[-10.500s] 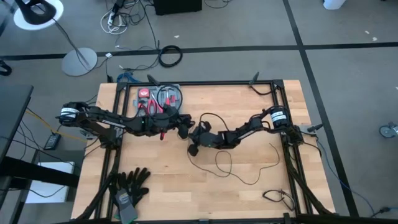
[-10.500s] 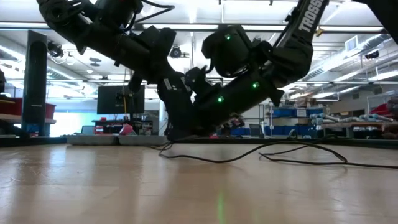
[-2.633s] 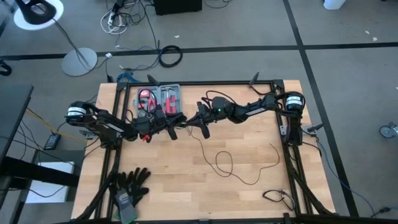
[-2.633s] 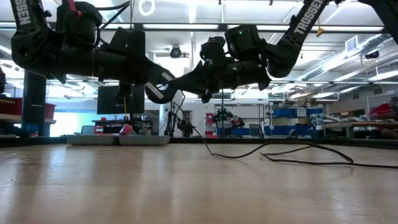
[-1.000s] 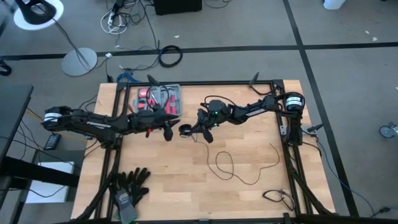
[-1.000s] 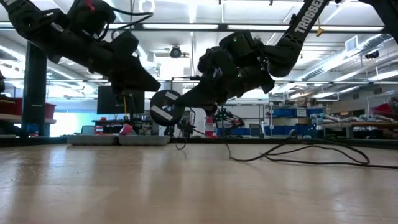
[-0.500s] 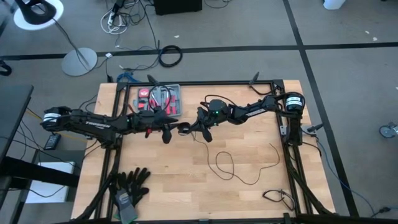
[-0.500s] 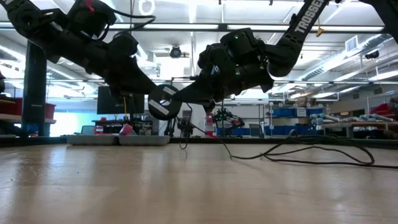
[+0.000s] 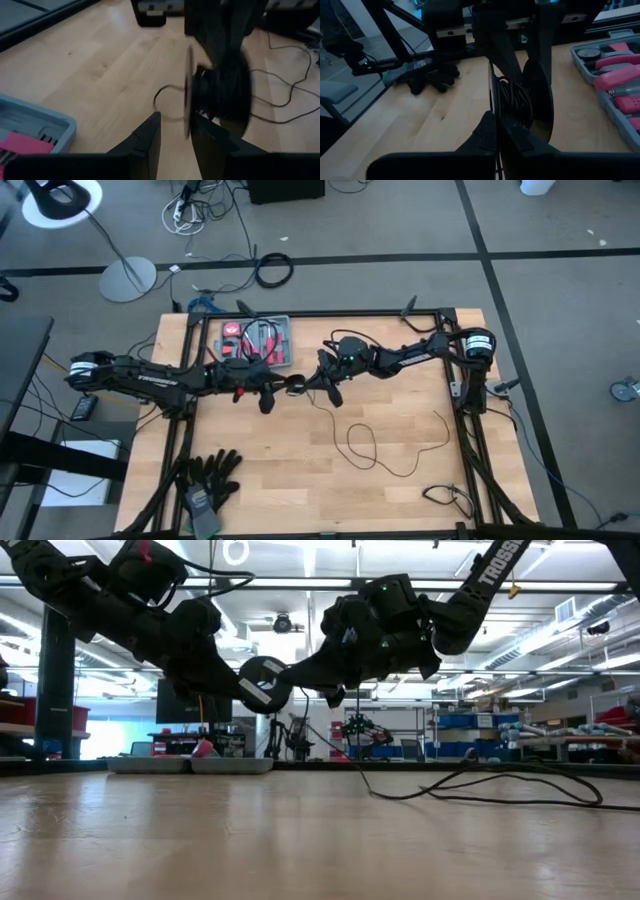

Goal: Coil cords
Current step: Coil the black wire onto the spool

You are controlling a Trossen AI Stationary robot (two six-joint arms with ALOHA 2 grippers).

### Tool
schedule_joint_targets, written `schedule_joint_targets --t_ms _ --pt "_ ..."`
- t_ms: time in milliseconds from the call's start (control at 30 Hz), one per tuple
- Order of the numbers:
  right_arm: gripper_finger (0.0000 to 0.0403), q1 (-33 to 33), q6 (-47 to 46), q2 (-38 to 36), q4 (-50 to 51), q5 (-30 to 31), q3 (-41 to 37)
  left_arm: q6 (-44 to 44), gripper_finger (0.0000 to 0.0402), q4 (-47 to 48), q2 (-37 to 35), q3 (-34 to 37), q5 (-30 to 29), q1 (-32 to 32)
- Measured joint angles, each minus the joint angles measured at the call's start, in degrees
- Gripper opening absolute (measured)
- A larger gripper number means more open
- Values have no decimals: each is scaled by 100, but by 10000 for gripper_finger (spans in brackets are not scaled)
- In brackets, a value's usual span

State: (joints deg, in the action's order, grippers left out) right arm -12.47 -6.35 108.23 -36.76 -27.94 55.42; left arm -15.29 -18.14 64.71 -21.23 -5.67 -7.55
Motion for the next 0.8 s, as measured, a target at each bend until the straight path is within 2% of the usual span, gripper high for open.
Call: schedule_joint_targets --t_ms 667,800 --pt "0 111 2 -50 107 -22 0 -6 107 -632 99 -4 206 0" --pt "0 111 -4 -38 60 -39 -2 -20 93 -688 200 -4 331 -2"
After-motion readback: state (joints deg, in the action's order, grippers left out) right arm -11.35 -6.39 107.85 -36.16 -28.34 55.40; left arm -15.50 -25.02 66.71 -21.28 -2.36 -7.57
